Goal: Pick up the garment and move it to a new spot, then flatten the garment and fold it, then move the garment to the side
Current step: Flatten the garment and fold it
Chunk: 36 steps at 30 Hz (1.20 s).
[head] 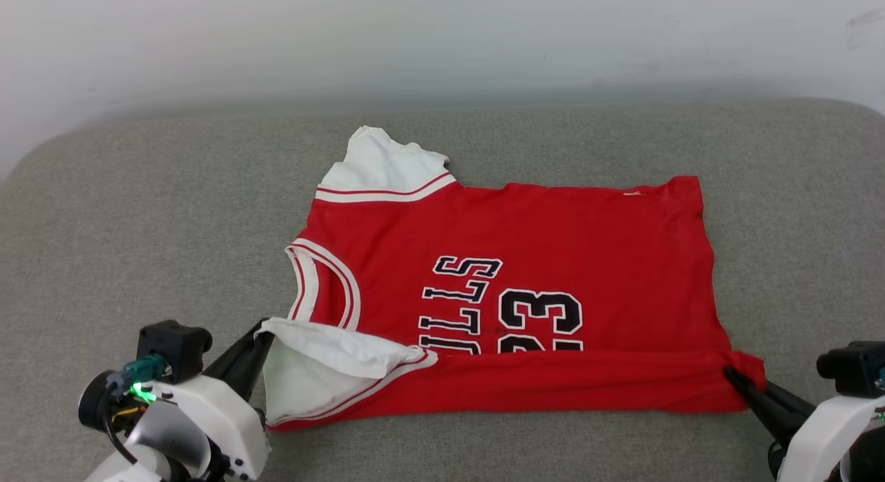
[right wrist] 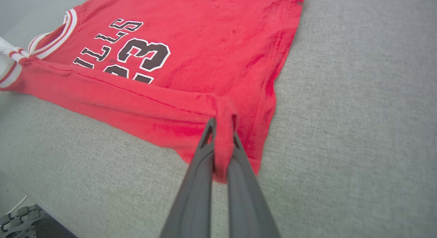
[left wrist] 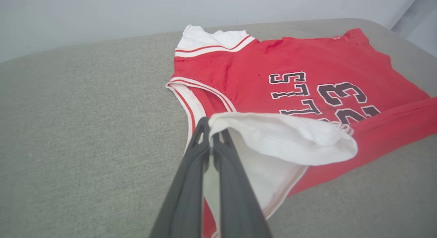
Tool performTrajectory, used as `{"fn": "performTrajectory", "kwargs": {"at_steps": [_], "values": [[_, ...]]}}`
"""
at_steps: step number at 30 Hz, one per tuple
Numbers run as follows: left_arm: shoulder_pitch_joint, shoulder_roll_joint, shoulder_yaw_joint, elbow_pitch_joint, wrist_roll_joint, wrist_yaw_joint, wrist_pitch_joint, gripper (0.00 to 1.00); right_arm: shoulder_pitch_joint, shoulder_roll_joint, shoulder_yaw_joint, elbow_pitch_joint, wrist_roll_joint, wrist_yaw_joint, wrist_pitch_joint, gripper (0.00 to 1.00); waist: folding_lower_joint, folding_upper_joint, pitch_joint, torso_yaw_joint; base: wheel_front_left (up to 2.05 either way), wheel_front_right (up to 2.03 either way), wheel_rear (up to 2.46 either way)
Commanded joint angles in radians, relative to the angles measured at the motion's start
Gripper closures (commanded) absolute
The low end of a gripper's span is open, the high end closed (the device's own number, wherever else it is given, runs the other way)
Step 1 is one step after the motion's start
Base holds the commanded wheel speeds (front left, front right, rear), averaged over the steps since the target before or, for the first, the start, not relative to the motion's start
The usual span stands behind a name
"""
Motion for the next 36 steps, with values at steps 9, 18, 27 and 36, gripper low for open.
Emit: {"fn": "performTrajectory", "kwargs": {"at_steps": [9, 18, 27, 36], "values": [[-0.191, -0.032, -0.021, 0.156, 0.044, -0.053, -0.001, 1.00, -0.110, 0.039, -0.005, 0.032, -0.011, -0.001, 0.018, 1.00, -0.0001, -0.0001, 0.102, -0.032, 0.00, 0.00, 0.00], [-0.329, -0.088, -0.057, 0.412, 0.066, -0.119, -0.031, 1.00, -0.222, 0.082, 0.029, 0.135, -0.024, -0.001, 0.051, 1.00, -0.0001, -0.0001, 0.181, -0.036, 0.00, 0.00, 0.00], [-0.370, -0.144, -0.095, 0.596, 0.056, -0.167, -0.075, 1.00, -0.243, 0.106, 0.066, 0.200, -0.010, -0.001, 0.057, 1.00, -0.0001, -0.0001, 0.187, -0.037, 0.00, 0.00, 0.00], [-0.427, -0.142, -0.106, 0.623, 0.075, -0.175, -0.141, 0.00, -0.217, 0.099, 0.040, 0.164, -0.018, -0.001, 0.004, 0.00, -0.0001, -0.0001, 0.129, -0.011, 0.00, 0.00, 0.00]]}}
